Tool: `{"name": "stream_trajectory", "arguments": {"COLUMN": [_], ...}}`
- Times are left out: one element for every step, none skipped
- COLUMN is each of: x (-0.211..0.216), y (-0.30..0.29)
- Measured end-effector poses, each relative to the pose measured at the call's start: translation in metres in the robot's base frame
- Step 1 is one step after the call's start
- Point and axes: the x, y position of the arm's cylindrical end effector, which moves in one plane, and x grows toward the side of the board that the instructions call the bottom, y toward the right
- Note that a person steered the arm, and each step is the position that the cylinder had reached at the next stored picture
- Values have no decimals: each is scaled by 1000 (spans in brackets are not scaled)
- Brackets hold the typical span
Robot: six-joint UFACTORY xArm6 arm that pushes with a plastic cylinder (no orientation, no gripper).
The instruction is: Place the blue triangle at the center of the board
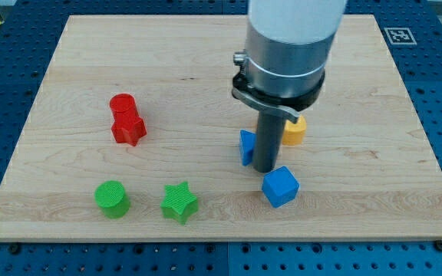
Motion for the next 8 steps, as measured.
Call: {"name": "stream_trajectory", "arguments": {"x": [-13,-21,-22,-19,-29,-46,-51,-63], "y": [-19,-35,-27,-6,-12,-40,-50,-38]}}
